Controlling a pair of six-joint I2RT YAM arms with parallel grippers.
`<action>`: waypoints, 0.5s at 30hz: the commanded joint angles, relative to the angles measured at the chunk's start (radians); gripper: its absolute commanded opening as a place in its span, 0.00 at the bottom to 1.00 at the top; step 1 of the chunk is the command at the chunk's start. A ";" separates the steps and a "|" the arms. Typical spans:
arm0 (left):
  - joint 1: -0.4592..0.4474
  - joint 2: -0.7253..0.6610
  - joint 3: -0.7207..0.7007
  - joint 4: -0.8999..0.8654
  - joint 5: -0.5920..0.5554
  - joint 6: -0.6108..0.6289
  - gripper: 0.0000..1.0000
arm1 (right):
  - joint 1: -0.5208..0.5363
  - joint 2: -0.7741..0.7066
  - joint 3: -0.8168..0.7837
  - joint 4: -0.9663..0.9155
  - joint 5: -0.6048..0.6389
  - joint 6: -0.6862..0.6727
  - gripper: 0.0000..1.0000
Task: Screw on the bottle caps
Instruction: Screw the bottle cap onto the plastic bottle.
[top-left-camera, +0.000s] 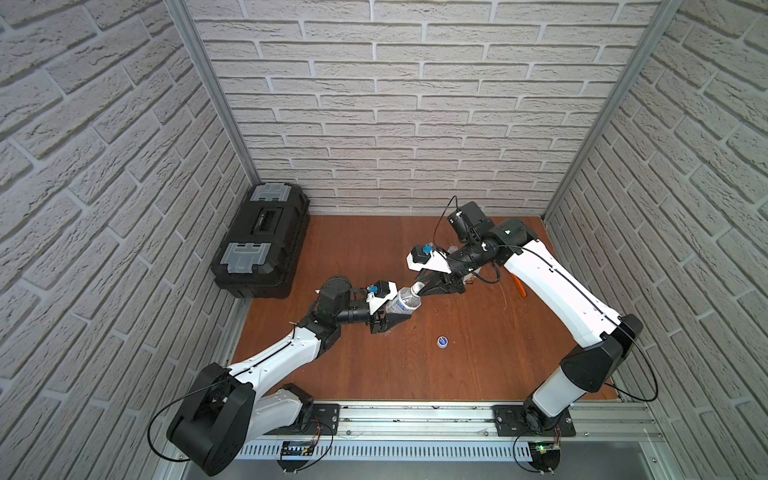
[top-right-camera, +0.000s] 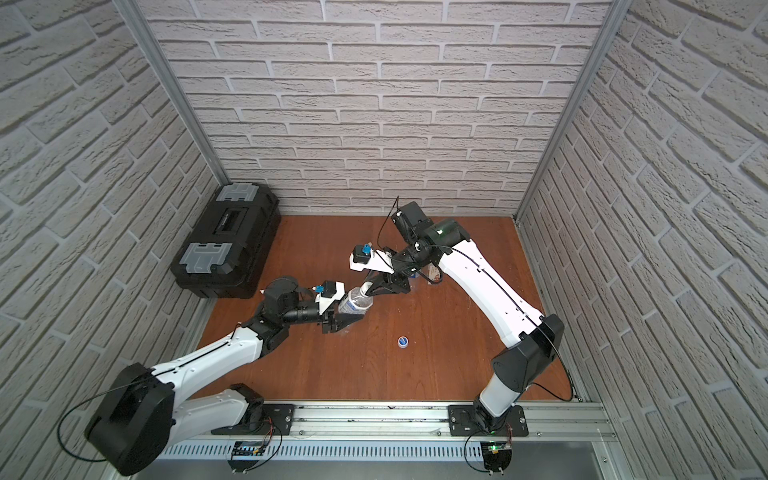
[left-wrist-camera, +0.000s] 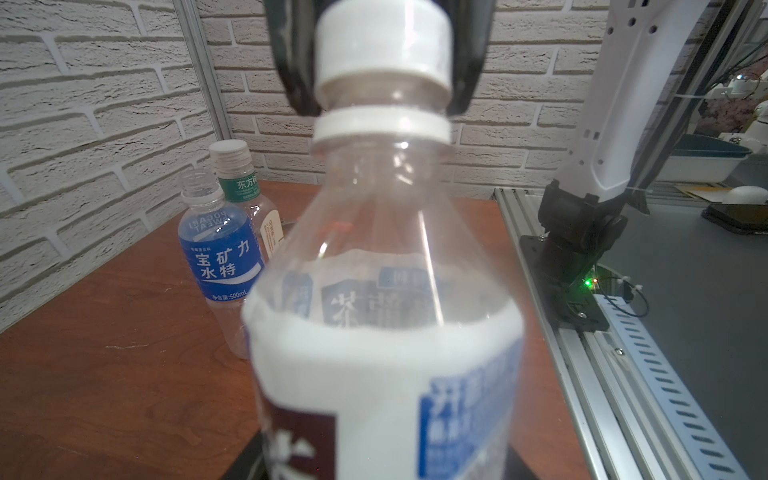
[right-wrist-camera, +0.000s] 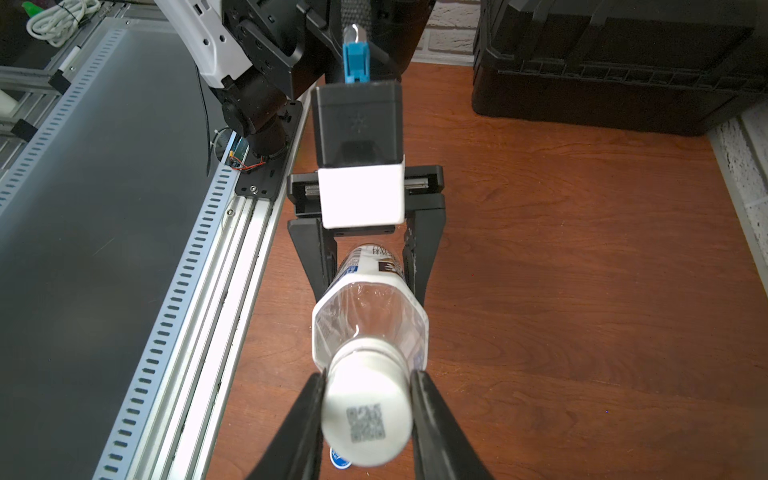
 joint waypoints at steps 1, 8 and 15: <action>-0.005 -0.017 0.036 0.036 -0.014 0.016 0.40 | 0.005 0.026 0.023 -0.027 -0.009 0.043 0.28; -0.048 -0.117 -0.025 0.122 -0.286 0.038 0.40 | 0.011 0.021 -0.072 0.108 0.101 0.332 0.27; -0.147 -0.184 -0.051 0.142 -0.503 0.154 0.40 | 0.017 -0.024 -0.229 0.365 0.096 0.791 0.31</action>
